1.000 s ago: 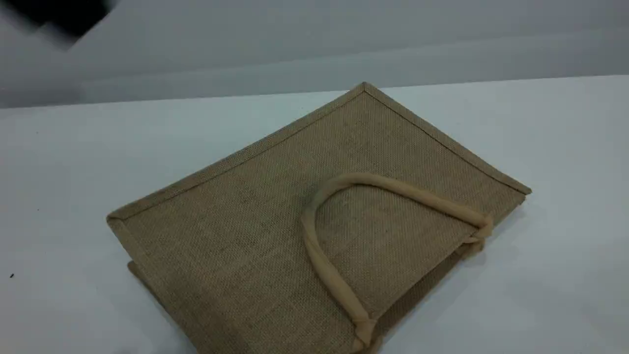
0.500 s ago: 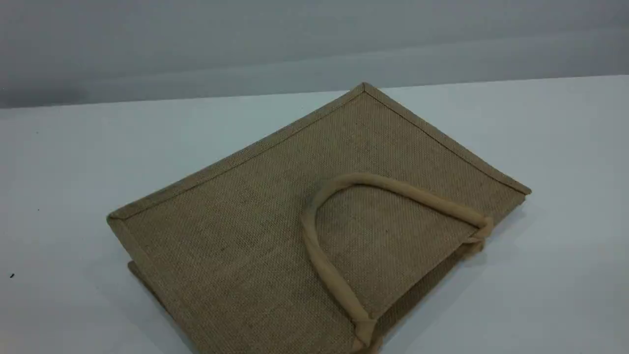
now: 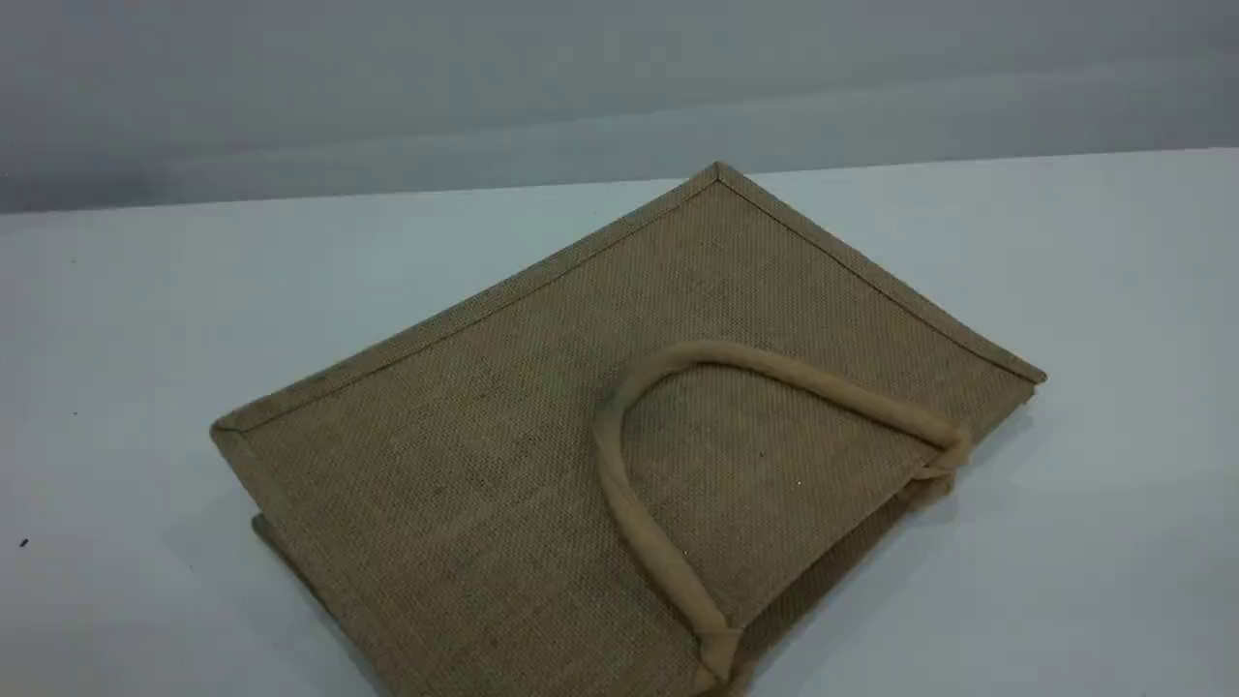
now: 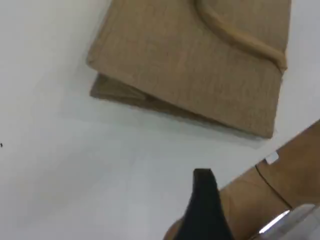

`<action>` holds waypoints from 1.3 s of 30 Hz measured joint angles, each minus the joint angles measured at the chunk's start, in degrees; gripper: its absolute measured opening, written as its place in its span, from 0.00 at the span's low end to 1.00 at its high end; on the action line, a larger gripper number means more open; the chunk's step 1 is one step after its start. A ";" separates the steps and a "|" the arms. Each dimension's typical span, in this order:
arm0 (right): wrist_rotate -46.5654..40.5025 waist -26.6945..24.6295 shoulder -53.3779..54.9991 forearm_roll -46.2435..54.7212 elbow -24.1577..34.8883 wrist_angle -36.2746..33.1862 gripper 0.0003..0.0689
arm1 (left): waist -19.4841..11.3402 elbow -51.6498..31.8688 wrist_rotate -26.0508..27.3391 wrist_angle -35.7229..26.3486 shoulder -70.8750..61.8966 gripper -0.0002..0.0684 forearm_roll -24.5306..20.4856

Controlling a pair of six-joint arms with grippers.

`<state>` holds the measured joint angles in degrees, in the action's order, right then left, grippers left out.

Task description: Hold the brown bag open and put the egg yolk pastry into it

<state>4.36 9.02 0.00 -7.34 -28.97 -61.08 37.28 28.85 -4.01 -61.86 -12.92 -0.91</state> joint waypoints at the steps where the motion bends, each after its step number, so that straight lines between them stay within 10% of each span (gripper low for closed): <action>1: 0.00 0.00 0.00 0.00 0.00 0.00 0.69 | 0.00 0.05 0.00 0.00 0.54 0.72 0.00; 25: 0.00 -8.57 0.00 -0.69 0.00 0.00 0.69 | -0.94 0.11 0.28 0.00 3.94 0.72 -0.22; 39: 0.00 -9.17 0.00 -0.65 0.00 0.00 0.69 | -29.82 0.11 0.55 0.05 4.22 0.72 -0.09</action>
<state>4.36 -0.15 0.00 -7.99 -28.97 -61.08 7.46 28.96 -3.46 -61.82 -8.70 -1.00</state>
